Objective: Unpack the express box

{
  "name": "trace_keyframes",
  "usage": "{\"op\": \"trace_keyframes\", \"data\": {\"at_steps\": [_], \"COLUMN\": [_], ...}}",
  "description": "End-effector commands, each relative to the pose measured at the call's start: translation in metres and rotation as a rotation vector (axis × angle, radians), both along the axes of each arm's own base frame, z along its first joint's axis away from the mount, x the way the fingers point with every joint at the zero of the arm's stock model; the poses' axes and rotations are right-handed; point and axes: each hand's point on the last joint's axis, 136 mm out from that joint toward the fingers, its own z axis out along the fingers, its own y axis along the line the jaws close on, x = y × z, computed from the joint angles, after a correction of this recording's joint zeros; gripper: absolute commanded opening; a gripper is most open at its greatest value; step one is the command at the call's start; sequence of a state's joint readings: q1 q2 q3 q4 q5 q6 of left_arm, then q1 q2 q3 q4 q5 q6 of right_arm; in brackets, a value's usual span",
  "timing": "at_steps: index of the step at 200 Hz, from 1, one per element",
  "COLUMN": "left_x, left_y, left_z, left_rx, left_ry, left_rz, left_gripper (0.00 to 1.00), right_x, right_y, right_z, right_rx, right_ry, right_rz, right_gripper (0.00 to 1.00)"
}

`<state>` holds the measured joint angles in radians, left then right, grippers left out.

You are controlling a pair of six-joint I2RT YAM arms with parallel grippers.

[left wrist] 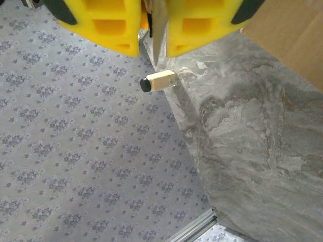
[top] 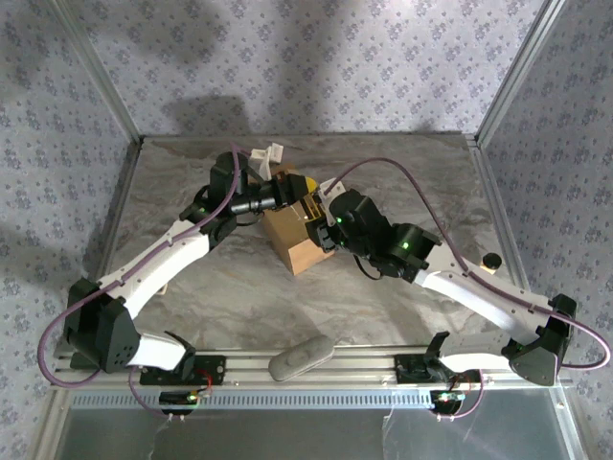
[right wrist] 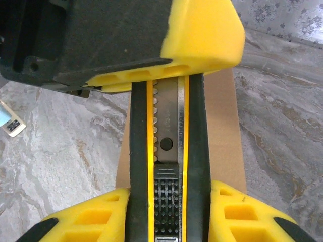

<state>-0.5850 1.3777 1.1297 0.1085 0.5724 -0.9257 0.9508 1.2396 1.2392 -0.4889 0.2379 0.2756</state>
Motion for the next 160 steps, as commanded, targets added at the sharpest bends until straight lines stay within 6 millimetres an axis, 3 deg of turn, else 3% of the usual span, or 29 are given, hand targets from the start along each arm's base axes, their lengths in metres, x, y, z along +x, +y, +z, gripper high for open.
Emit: {"op": "trace_keyframes", "data": {"at_steps": [1,6,28,61,76,80,105,134,160], "left_x": [0.0,0.001,0.004,0.019,0.029,0.031,0.045,0.06,0.072], "left_y": [-0.004,-0.003,-0.001,0.01,0.018,0.021,0.034,0.051,0.069], "left_z": [0.014,0.013,0.016,0.033,0.046,0.05,0.074,0.11,0.14], "left_rx": [-0.015,-0.015,-0.025,-0.076,-0.096,-0.099,-0.119,-0.181,-0.26], "left_ry": [-0.048,-0.047,-0.05,-0.08,-0.109,-0.122,-0.2,-0.287,-0.34], "left_rz": [-0.02,-0.017,0.001,0.068,0.122,0.139,0.236,0.369,0.514], "left_gripper": [0.0,0.0,0.0,0.0,0.0,0.0,0.0,0.0,0.0], "right_x": [0.006,0.006,0.007,0.011,0.013,0.015,0.024,0.04,0.05], "right_y": [0.003,0.003,0.003,-0.002,-0.007,-0.01,-0.027,-0.046,-0.048], "right_z": [0.034,0.033,0.032,0.037,0.049,0.037,0.046,0.067,0.092], "right_rx": [0.074,0.075,0.106,0.219,0.33,0.348,0.585,0.822,0.966], "right_ry": [-0.066,-0.063,-0.04,0.011,0.03,0.062,0.125,0.134,0.107], "right_rz": [-0.003,-0.004,-0.004,-0.001,0.025,0.023,0.036,0.047,0.105], "right_gripper": [0.0,0.01,0.28,0.59,0.63,0.64,0.69,0.76,0.8]}}
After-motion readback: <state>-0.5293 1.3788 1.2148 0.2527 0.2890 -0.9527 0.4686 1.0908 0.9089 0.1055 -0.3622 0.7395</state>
